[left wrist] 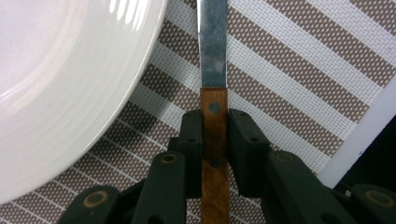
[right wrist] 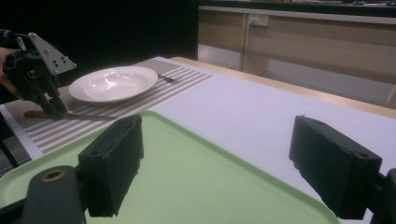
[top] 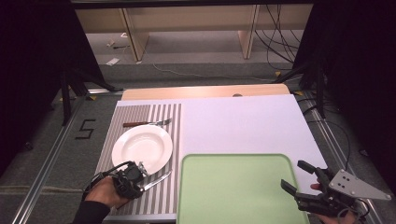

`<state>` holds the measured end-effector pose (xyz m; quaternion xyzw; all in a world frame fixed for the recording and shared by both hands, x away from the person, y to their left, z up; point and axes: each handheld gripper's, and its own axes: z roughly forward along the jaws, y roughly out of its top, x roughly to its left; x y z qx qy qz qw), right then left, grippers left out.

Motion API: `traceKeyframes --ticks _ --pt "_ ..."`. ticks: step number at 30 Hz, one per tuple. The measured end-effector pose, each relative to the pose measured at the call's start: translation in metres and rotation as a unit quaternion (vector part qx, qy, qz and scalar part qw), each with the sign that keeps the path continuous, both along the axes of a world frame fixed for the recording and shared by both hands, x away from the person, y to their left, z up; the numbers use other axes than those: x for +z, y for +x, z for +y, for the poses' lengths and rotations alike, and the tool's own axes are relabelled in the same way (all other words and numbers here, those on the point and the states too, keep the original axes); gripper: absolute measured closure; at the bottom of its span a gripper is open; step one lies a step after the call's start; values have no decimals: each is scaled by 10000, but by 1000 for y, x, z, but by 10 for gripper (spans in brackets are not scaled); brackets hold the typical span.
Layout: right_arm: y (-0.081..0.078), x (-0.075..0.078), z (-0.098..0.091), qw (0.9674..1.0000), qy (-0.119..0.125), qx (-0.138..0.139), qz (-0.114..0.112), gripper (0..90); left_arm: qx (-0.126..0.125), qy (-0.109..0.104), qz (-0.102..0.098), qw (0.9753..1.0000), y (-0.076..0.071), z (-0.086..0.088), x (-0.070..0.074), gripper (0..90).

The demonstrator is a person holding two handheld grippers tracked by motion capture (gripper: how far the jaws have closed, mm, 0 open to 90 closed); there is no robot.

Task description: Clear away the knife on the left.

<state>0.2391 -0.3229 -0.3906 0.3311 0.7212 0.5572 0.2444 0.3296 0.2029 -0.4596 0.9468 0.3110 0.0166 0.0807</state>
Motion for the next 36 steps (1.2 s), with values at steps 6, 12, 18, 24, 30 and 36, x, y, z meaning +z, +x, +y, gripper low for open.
traceKeyframes --ticks 6,12,18,24,30,36 --pt "0 0 0 10000 -7 3 6 187 -156 46 29 9999 -2 -2 1 766" --pt "0 0 0 10000 -10 2 10 188 -150 -194 27 9997 -4 -5 7 767" --pt "0 0 0 10000 -19 10 11 188 8 -319 -1 9995 -5 -6 13 768" --pt "0 0 1 10000 -15 25 3 188 251 -510 -104 9983 -4 -4 19 768" --pt "-1 0 1 10000 -17 21 5 188 451 -1076 -229 9929 -4 -8 27 767" --pt "0 0 1 10000 -17 22 4 188 527 -1487 -409 9866 -5 -20 34 768"
